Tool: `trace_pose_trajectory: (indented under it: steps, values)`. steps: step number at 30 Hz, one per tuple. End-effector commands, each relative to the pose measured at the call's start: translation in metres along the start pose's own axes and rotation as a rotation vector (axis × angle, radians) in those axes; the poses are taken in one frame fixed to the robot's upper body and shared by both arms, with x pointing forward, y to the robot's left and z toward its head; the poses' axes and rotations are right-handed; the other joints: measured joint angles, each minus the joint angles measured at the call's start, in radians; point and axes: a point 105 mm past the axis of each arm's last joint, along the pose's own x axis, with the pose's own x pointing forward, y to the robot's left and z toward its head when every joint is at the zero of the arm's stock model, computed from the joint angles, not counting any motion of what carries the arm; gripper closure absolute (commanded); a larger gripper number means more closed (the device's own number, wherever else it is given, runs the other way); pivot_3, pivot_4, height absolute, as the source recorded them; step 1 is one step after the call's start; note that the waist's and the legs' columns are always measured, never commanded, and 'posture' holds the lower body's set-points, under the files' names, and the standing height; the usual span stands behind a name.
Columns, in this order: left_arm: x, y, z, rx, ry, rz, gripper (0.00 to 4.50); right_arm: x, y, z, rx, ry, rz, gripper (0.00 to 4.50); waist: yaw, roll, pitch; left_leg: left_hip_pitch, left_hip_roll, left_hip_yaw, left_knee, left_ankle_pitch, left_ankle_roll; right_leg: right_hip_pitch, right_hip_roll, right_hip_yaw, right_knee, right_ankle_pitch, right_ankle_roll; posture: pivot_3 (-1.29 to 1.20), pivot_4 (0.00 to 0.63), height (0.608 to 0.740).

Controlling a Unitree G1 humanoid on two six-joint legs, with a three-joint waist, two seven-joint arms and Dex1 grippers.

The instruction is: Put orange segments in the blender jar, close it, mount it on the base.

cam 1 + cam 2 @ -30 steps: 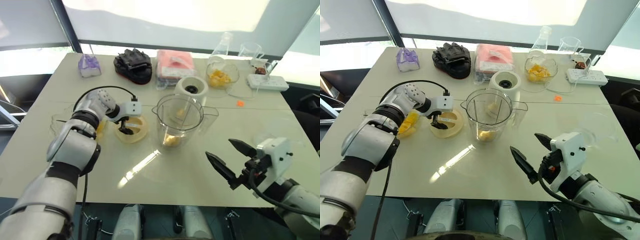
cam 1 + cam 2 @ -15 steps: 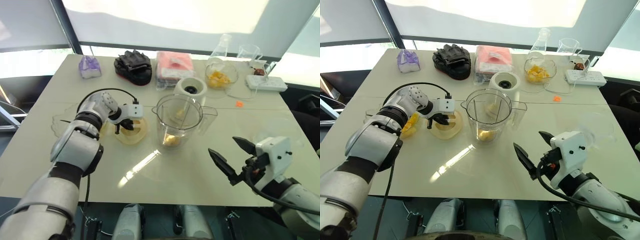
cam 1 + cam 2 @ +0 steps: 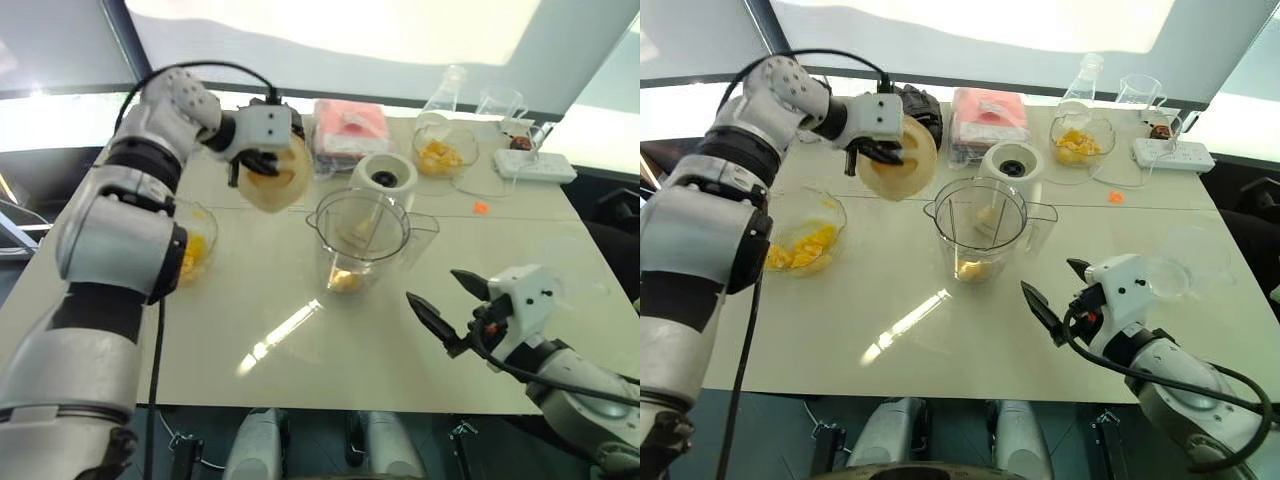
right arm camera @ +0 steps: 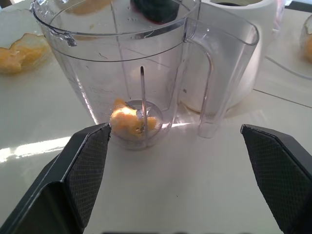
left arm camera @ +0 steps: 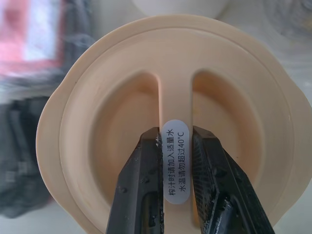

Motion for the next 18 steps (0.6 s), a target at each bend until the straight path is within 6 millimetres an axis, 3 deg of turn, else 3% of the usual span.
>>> trace_pose_trajectory:
  steps: [1, 7, 13, 18]
  values:
    - [-0.022, 0.02, 0.018, 0.025, -0.067, 0.08, 4.27, 0.0, 0.001, 0.003, -0.019, -0.017, -0.003, 0.0, 0.0, 0.0, 0.0, 0.0, 0.0, 0.0, 0.0, 0.0, 0.0, 0.0, 0.0, 0.0, 0.001, 0.0, 0.0, 0.0, 0.15, 0.74]
    - [-0.05, 0.042, 0.07, -0.022, -0.307, 0.122, 4.27, 0.0, 0.001, -0.006, 0.008, 0.022, -0.027, 0.0, 0.001, 0.0, 0.0, -0.006, 0.001, -0.001, 0.002, 0.0, 0.0, -0.005, 0.001, -0.001, 0.003, 0.0, 0.0, 0.0, 0.15, 0.74]
    - [-0.07, 0.03, 0.118, -0.07, -0.451, -0.136, 4.27, 0.001, -0.001, -0.007, 0.015, 0.004, -0.047, 0.0, -0.001, 0.0, 0.0, -0.006, 0.0, 0.0, 0.003, 0.0, 0.0, -0.005, 0.0, 0.0, 0.002, 0.0, 0.0, 0.0, 0.15, 0.74]
    - [-0.065, 0.027, 0.139, -0.103, -0.462, -0.203, 4.27, 0.006, -0.003, -0.007, 0.017, -0.01, -0.058, 0.0, -0.003, 0.001, 0.0, -0.005, 0.0, -0.001, 0.003, 0.0, 0.0, -0.005, 0.001, 0.0, 0.004, 0.0, 0.0, 0.0, 0.15, 0.74]
